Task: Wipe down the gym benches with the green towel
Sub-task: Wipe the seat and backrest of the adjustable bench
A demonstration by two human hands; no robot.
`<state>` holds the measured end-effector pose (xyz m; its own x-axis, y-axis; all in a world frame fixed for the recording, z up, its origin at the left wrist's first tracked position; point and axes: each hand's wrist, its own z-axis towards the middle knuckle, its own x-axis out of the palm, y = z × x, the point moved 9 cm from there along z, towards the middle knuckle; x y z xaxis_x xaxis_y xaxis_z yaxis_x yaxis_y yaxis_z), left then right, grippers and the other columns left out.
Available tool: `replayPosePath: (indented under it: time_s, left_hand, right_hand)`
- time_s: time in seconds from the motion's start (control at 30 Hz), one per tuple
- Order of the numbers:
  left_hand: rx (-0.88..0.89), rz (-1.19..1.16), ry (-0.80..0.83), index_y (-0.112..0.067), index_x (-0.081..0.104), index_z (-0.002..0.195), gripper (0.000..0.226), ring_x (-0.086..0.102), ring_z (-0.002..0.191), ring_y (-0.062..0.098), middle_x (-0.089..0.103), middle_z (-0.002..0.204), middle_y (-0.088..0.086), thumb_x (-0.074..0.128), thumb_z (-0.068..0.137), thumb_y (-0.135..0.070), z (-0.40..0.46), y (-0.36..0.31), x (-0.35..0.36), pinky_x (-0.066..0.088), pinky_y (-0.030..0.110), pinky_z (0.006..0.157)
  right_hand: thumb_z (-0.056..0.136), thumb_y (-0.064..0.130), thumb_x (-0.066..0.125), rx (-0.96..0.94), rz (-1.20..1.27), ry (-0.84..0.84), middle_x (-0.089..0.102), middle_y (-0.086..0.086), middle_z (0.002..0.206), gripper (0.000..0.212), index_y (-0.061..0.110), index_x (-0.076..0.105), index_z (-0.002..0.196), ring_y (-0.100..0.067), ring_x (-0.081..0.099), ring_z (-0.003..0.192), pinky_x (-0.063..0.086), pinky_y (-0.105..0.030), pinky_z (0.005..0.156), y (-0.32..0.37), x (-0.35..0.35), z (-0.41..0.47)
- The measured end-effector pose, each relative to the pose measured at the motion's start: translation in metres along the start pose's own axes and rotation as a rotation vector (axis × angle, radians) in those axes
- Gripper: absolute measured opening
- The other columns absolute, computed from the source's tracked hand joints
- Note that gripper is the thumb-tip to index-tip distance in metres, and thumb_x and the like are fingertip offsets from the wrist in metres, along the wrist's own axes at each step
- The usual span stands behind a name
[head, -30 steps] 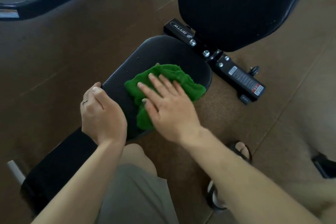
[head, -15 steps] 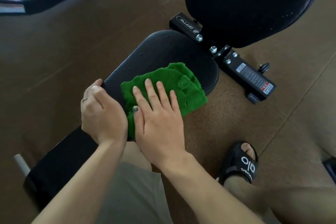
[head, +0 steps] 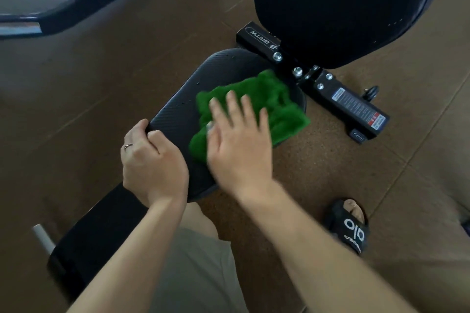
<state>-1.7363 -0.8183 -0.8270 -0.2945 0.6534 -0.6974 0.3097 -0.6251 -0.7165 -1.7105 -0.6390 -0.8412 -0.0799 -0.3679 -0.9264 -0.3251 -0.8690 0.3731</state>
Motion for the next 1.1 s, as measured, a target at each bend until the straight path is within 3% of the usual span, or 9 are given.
replayPosePath:
  time_s: [0.1, 0.2, 0.4, 0.67, 0.8, 0.97, 1.1]
  left_hand:
    - [0.011, 0.021, 0.004, -0.022, 0.059, 0.140, 0.045, 0.053, 0.131, 0.023, 0.060, 0.142, -0.001, 0.039, 0.100, -0.019, 0.002, 0.001, 0.001, 0.043, 0.041, 0.098]
    - [0.029, 0.041, 0.012, -0.022, 0.059, 0.140, 0.045, 0.053, 0.131, 0.023, 0.059, 0.143, -0.002, 0.041, 0.100, -0.017, 0.001, 0.001, 0.000, 0.043, 0.041, 0.097]
    - [0.041, 0.048, 0.012, -0.024, 0.058, 0.141, 0.044, 0.054, 0.130, 0.021, 0.060, 0.142, -0.004, 0.041, 0.101, -0.019, 0.001, 0.001, 0.000, 0.044, 0.040, 0.098]
    - [0.039, 0.056, 0.014, -0.022, 0.057, 0.142, 0.043, 0.053, 0.130, 0.022, 0.059, 0.142, -0.002, 0.040, 0.102, -0.018, 0.000, 0.000, 0.001, 0.045, 0.043, 0.098]
    - [0.047, 0.061, 0.017, -0.021, 0.056, 0.142, 0.043, 0.053, 0.130, 0.022, 0.060, 0.142, 0.000, 0.040, 0.102, -0.019, 0.000, -0.001, 0.001, 0.046, 0.044, 0.098]
    - [0.052, 0.084, 0.018, -0.021, 0.056, 0.142, 0.044, 0.053, 0.131, 0.022, 0.059, 0.144, 0.000, 0.039, 0.102, -0.019, 0.000, -0.003, 0.002, 0.047, 0.048, 0.100]
    - [0.036, 0.080, 0.019, -0.021, 0.056, 0.142, 0.045, 0.050, 0.134, 0.023, 0.058, 0.144, -0.002, 0.039, 0.100, -0.017, 0.002, 0.001, 0.002, 0.044, 0.046, 0.100]
  right_hand:
    - [0.107, 0.044, 0.023, -0.115, 0.065, 0.058, 0.027, 0.001, 0.171, 0.056, 0.034, 0.037, 0.161, -0.024, 0.020, 0.159, 0.016, -0.050, 0.128, 0.029, 0.010, -0.032]
    - [0.106, 0.047, 0.019, -0.177, 0.039, 0.108, 0.022, 0.007, 0.173, 0.056, 0.043, 0.033, 0.160, -0.018, 0.018, 0.159, 0.018, -0.047, 0.125, 0.007, 0.003, -0.008]
    - [0.111, 0.048, 0.019, 0.075, 0.008, 0.100, 0.009, 0.009, 0.175, 0.052, 0.044, 0.023, 0.163, -0.016, 0.001, 0.161, 0.001, -0.053, 0.129, -0.083, -0.022, 0.071]
    - [0.108, 0.057, 0.027, 0.327, 0.187, -0.037, 0.026, -0.001, 0.170, 0.057, 0.038, 0.028, 0.163, -0.028, 0.021, 0.156, 0.026, -0.053, 0.123, -0.109, -0.032, 0.066]
    - [0.110, 0.051, 0.029, 0.417, 0.273, -0.115, 0.018, -0.006, 0.171, 0.058, 0.031, 0.025, 0.164, -0.031, 0.016, 0.157, 0.026, -0.051, 0.123, -0.108, -0.028, 0.043]
    - [0.112, 0.037, 0.038, 0.593, 0.592, -0.325, 0.003, -0.016, 0.173, 0.058, 0.020, 0.022, 0.166, -0.033, 0.010, 0.159, 0.022, -0.044, 0.127, -0.085, -0.006, -0.016]
    - [0.111, 0.036, 0.037, 0.624, 0.786, -0.412, -0.002, -0.018, 0.174, 0.062, 0.021, 0.013, 0.167, -0.036, 0.012, 0.160, 0.036, -0.048, 0.123, -0.019, 0.025, -0.063]
